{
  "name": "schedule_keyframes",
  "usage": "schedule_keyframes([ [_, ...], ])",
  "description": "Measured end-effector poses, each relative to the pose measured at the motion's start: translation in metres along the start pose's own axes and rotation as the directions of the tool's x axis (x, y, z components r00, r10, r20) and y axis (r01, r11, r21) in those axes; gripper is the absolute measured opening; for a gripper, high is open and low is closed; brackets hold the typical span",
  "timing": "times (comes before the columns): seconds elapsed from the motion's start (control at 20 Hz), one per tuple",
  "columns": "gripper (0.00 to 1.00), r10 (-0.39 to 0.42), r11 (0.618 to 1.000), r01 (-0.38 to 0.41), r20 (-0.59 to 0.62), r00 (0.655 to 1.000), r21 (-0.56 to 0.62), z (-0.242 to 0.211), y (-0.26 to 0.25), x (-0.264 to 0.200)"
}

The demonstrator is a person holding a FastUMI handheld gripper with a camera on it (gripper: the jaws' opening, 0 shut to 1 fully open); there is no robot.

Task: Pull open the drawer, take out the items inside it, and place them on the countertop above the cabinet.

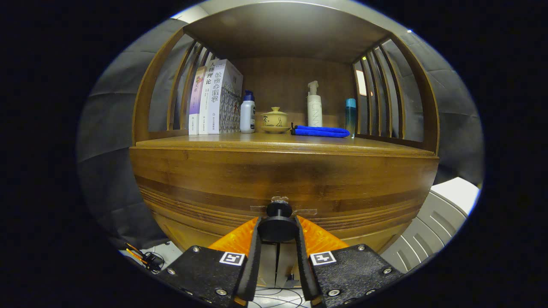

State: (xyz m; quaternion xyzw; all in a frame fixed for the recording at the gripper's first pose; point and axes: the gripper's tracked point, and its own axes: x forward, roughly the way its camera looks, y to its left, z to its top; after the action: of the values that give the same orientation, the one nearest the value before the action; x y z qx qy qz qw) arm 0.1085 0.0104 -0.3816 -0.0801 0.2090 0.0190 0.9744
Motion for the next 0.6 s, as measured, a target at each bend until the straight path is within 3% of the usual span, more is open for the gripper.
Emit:
schedule_keyframes([
  [0.15,0.30,-0.020,0.999,0.020,-0.002,1.000,-0.044,-0.001,-0.001,-0.001],
  [0.6,0.28,-0.019,0.999,0.019,-0.011,1.000,-0.041,-0.009,-0.004,-0.037],
])
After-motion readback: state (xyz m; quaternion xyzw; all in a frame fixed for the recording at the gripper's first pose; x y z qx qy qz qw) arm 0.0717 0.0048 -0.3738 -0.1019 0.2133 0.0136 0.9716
